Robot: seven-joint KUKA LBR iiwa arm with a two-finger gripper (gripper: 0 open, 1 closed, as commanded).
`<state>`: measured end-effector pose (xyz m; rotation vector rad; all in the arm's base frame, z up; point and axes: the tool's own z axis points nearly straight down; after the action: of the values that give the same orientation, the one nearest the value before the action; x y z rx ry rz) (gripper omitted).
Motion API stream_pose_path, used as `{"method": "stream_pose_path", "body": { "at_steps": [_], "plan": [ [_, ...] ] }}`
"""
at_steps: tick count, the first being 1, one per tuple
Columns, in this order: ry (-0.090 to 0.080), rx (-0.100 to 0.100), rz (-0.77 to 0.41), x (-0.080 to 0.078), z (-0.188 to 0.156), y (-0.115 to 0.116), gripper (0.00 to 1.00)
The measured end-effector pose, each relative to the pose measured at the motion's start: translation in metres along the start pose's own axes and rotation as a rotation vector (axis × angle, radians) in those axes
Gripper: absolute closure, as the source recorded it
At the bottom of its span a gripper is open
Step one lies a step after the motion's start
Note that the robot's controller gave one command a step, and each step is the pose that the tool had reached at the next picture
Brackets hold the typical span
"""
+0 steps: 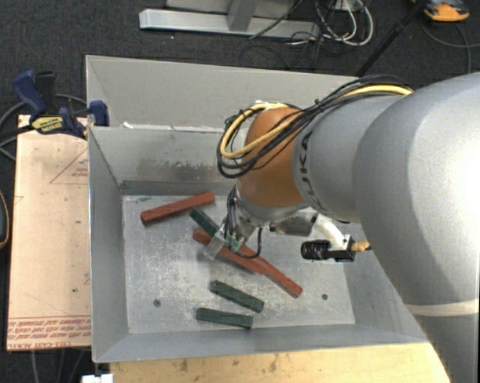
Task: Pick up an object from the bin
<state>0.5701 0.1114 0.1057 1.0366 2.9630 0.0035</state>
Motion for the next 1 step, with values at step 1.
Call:
{"method": "stream_pose_path", "body": {
  "at_steps": [1],
  "plan": [
    [0.0,0.0,-0.003,-0.0003,-0.0224,0.0005,1.0]
  ]
}}
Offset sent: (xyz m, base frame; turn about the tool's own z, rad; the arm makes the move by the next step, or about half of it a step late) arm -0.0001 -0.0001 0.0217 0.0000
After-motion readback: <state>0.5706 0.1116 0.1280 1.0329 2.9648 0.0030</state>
